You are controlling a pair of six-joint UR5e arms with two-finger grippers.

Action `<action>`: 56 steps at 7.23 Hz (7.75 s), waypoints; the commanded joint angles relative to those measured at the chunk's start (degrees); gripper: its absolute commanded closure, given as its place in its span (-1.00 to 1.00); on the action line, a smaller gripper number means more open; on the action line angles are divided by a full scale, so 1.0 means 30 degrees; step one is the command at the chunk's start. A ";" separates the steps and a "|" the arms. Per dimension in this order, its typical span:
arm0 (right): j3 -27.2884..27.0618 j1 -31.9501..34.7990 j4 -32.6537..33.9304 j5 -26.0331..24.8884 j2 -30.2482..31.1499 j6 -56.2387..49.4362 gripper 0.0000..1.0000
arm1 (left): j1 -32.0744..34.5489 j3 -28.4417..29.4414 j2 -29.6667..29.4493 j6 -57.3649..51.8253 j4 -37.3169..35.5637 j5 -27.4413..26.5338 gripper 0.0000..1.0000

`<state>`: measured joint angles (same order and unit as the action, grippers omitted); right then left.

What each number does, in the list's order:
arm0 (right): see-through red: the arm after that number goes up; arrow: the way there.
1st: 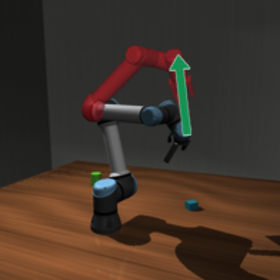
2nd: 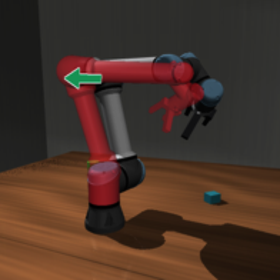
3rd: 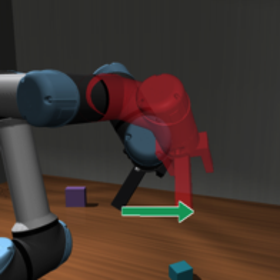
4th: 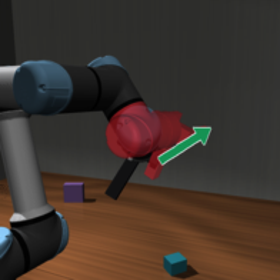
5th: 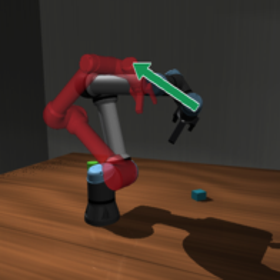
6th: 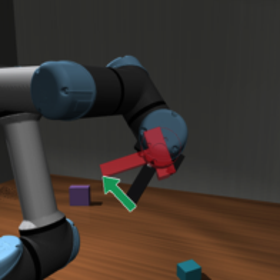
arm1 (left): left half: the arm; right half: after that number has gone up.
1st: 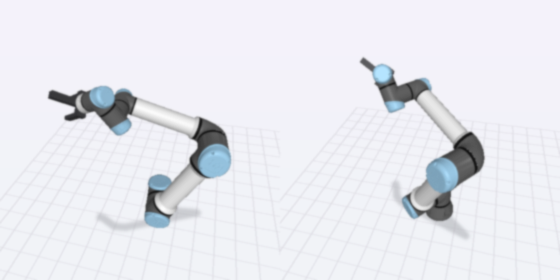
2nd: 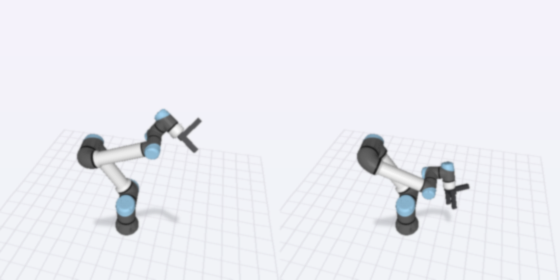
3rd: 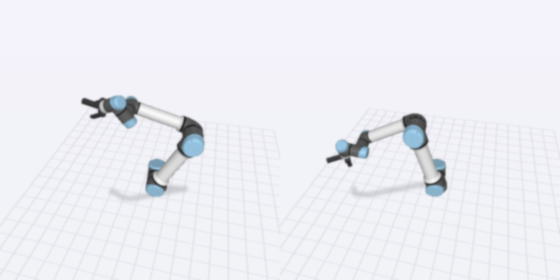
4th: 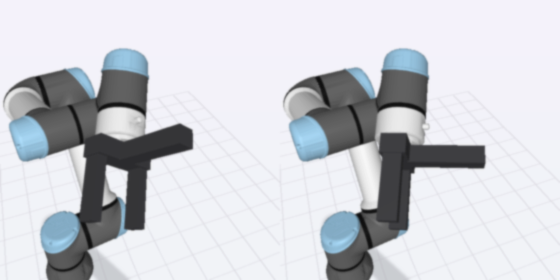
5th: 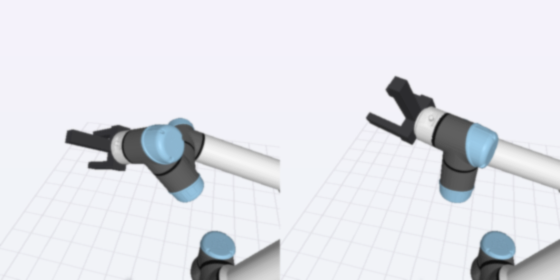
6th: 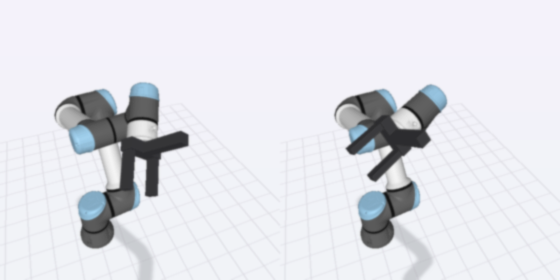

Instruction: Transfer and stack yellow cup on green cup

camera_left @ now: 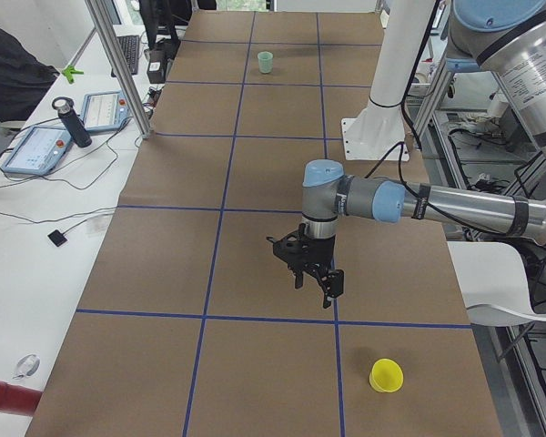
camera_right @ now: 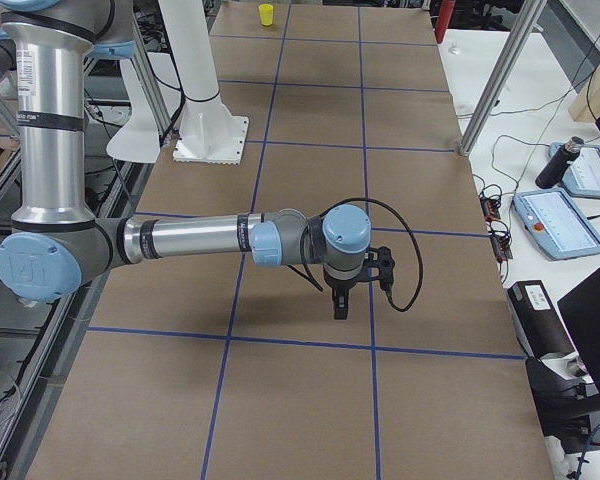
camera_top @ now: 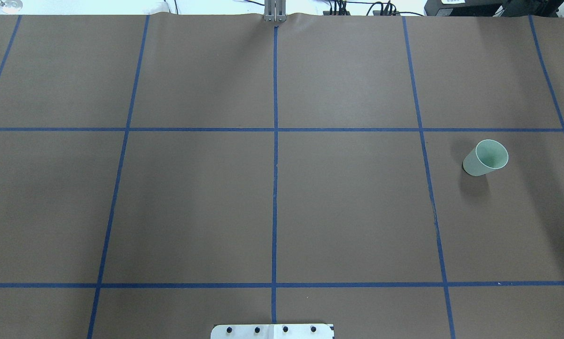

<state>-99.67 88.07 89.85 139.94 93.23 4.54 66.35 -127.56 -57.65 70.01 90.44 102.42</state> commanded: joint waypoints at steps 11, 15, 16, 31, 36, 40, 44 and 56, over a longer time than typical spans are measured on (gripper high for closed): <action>-0.0644 -0.0059 -0.0560 0.1050 0.0154 -0.0048 -1.00 | -1.2970 0.5933 -0.2212 2.5404 -0.6969 -0.0889 -1.00; -0.0644 -0.0059 -0.0623 0.1079 0.0183 -0.0077 -1.00 | -1.3969 0.8970 -0.3226 2.6262 -0.7731 0.0277 -1.00; -0.0644 -0.0030 -0.0623 0.1079 0.0154 -0.0077 -1.00 | -1.4350 0.9381 -0.3342 2.6610 -0.7793 0.0952 -1.00; -0.0644 -0.0030 -0.0594 0.1079 0.0154 -0.0077 -1.00 | -1.4647 1.3280 -0.4603 2.7229 -0.8409 0.1281 -1.00; -0.0702 -0.0030 -0.0565 0.1108 0.0125 -0.0077 -1.00 | -1.4705 1.4422 -0.4721 2.7200 -0.8175 0.1280 -1.00; -0.0674 -0.0030 -0.0536 0.1108 0.0009 -0.0077 -1.00 | -1.4705 1.4923 -0.4866 2.7170 -0.7764 0.1163 -1.00; -0.0644 -0.0030 -0.0477 0.1109 -0.0168 -0.0077 -1.00 | -1.4647 1.4690 -0.4839 2.7142 -0.7764 0.0988 0.42; -0.0556 0.0000 0.0021 0.1985 -0.0227 0.0303 -1.00 | -0.2927 0.7011 -1.4635 1.2234 -0.9055 -0.8769 0.90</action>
<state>-101.22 88.05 89.63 144.98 92.49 5.01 57.71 -106.73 -95.00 108.64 62.88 76.23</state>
